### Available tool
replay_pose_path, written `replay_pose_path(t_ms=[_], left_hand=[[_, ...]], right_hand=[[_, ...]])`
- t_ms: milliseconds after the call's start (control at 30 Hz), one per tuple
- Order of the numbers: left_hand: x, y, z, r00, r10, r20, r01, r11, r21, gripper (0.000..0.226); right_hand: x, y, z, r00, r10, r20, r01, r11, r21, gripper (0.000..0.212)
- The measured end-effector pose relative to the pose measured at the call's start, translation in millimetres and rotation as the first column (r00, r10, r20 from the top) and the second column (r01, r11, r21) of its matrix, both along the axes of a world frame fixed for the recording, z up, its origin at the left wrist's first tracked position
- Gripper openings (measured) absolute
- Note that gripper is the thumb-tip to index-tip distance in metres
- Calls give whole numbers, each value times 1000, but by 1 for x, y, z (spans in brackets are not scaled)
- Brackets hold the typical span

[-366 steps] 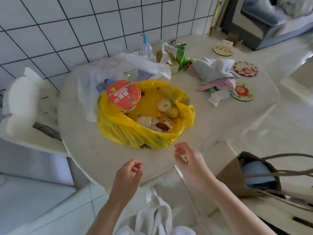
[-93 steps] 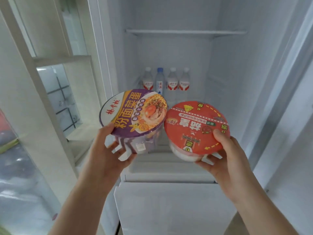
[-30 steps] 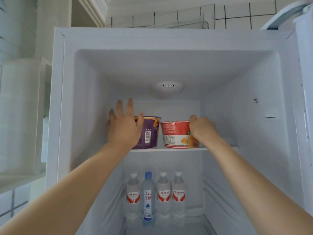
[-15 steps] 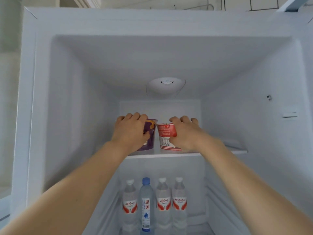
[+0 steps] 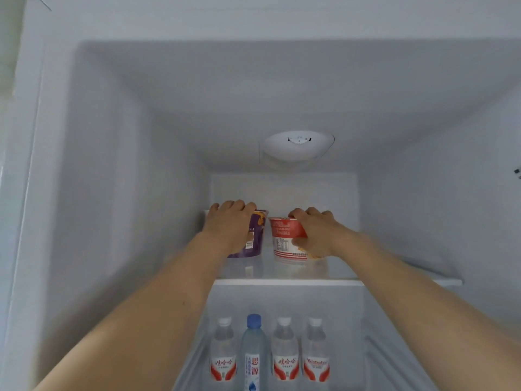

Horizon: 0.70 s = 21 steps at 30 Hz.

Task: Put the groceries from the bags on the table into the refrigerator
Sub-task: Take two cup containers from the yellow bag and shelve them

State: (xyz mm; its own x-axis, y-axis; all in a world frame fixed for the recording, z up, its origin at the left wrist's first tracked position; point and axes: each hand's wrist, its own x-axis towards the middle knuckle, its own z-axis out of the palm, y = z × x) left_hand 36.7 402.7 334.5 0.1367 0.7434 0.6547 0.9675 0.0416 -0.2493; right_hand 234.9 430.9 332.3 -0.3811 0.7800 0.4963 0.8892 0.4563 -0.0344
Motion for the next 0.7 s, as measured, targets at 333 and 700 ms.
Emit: replay_pose_path(t_ms=[333, 700], left_hand=[[-6, 17, 5, 1000, 11, -10, -12, 999, -51, 64], [-5, -8, -2, 952, -118, 283, 126, 992, -9, 56]], right_hand=[[-9, 29, 8, 997, -25, 76, 27, 999, -19, 60], [-4, 14, 0, 996, -86, -26, 87, 993, 75, 63]])
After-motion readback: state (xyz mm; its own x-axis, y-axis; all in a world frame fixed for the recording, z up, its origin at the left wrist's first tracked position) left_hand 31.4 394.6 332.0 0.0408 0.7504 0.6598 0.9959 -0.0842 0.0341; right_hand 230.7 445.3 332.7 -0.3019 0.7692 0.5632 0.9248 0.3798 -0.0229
